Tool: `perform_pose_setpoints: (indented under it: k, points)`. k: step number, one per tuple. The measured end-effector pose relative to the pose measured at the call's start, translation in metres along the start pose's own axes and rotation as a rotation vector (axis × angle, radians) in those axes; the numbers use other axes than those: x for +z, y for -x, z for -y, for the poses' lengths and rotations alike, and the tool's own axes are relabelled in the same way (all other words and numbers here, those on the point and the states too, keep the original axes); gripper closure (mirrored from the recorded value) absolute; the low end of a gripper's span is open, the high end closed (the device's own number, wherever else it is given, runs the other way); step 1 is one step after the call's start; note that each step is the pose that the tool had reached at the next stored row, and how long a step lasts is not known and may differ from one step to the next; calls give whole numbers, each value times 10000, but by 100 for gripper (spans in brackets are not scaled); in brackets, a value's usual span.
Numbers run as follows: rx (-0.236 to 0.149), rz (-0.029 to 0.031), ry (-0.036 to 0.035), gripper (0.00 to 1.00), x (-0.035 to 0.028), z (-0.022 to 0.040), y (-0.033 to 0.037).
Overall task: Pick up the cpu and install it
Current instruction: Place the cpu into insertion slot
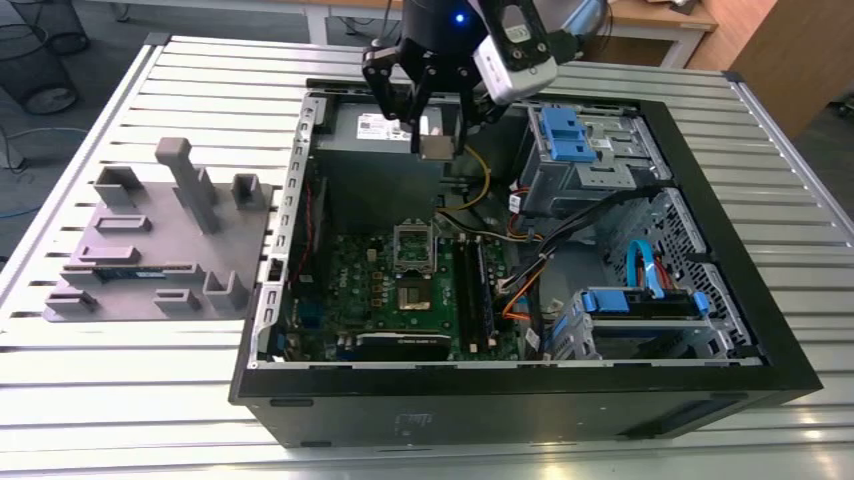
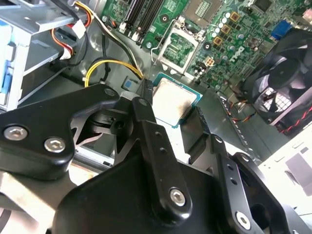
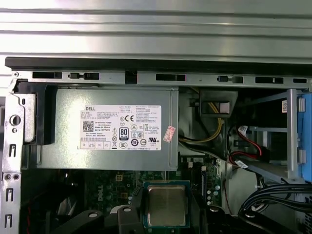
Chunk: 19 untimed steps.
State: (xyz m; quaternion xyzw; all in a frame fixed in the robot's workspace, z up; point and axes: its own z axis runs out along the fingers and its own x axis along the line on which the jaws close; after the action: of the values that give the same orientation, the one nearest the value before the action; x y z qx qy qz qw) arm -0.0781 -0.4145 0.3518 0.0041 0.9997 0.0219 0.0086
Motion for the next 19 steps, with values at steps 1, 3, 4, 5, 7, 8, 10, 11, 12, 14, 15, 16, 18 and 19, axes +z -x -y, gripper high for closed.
perform_pose_setpoints:
  k: [1, 3, 4, 5, 7, 8, 10, 11, 12, 14, 15, 16, 18, 19]
  points:
    - [1, 0, 0, 53, 0, 13, 0]
    - [0, 0, 0, 53, 1, 39, 0]
    - [1, 0, -1, 53, 1, 53, 0]
    - [1, 0, 0, 53, 2, 66, 0]
    - [0, 0, 0, 53, 5, 93, 0]
    - [0, 0, -1, 53, 6, 107, 1]
    - [0, 0, -1, 53, 10, 134, 1]
    - [0, 0, -1, 53, 14, 145, 1]
    - [0, -1, -2, 53, 18, 155, 1]
    - [1, 0, -1, 53, 28, 179, 1]
    - [1, 0, -1, 53, 34, 191, 1]
    - [0, -1, 0, 53, 40, 204, 1]
    - [1, -1, 0, 53, 52, 229, 1]
    - [1, -2, 0, 53, 59, 242, 1]
